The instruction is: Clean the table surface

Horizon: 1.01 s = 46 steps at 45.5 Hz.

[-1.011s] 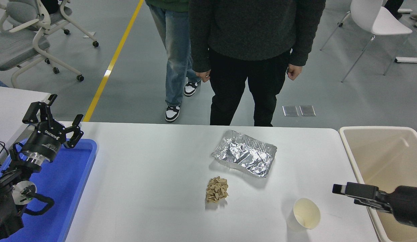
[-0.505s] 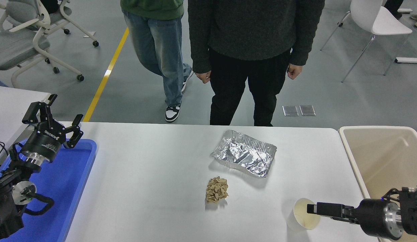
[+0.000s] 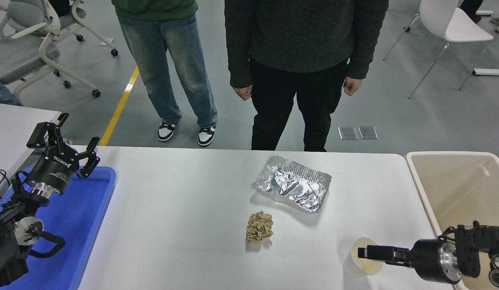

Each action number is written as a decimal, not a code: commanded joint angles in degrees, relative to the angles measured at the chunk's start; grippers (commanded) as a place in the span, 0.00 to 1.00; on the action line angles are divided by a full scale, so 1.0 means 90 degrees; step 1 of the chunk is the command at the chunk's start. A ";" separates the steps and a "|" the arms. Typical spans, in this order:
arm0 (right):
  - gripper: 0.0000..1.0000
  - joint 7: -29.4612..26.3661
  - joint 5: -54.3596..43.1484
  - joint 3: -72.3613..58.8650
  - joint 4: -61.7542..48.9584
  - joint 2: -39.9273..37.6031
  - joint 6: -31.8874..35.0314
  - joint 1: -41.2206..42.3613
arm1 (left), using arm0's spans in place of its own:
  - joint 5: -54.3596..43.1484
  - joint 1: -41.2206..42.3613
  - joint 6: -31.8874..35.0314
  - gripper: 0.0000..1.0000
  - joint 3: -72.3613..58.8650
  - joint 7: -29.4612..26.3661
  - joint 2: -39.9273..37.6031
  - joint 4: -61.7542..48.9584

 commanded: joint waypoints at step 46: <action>0.00 0.0021 -0.0526 -0.0645 -0.0336 -0.0006 0.0221 0.0451 | 0.0000 0.0001 0.0000 1.00 0.0000 0.0000 0.0000 0.0000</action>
